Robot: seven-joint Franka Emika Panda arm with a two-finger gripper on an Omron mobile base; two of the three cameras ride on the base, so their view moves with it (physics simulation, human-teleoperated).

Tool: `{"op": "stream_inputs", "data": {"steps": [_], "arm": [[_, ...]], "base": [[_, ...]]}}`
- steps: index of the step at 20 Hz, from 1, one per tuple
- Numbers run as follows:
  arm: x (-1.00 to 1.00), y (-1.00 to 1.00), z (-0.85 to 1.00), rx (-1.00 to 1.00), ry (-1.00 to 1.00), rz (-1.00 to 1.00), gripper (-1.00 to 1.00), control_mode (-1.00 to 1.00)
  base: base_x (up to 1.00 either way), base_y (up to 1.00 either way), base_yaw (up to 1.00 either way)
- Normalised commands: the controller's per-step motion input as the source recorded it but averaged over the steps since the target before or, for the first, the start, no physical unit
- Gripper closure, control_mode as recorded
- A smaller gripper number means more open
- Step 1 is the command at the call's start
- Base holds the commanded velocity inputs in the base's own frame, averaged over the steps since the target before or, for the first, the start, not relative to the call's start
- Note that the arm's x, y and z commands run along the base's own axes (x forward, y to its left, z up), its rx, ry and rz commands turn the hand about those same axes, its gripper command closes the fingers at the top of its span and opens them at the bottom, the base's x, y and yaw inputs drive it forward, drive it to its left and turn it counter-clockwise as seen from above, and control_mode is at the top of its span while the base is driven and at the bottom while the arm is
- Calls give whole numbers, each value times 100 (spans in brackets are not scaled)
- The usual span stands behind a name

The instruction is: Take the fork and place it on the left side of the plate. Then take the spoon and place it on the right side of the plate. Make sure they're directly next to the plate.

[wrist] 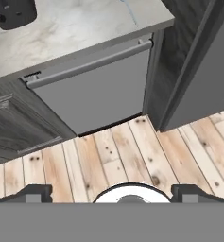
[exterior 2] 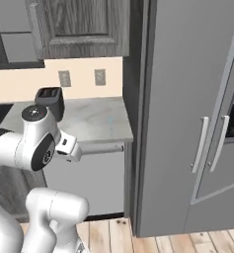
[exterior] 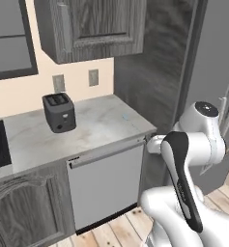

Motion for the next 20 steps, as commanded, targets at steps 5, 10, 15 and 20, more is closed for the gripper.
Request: {"op": "stream_inputs", "data": {"steps": [5, 10, 15, 20], "arm": [[0, 0, 0, 0, 0, 0, -100, 100], [0, 0, 0, 0, 0, 0, -100, 100], [0, 0, 0, 0, 0, 0, -100, 100], [0, 0, 0, 0, 0, 0, -100, 100]], "base": [[57, -41, 24], [46, -20, 23], [48, -9, 18], [48, -18, 5]]}}
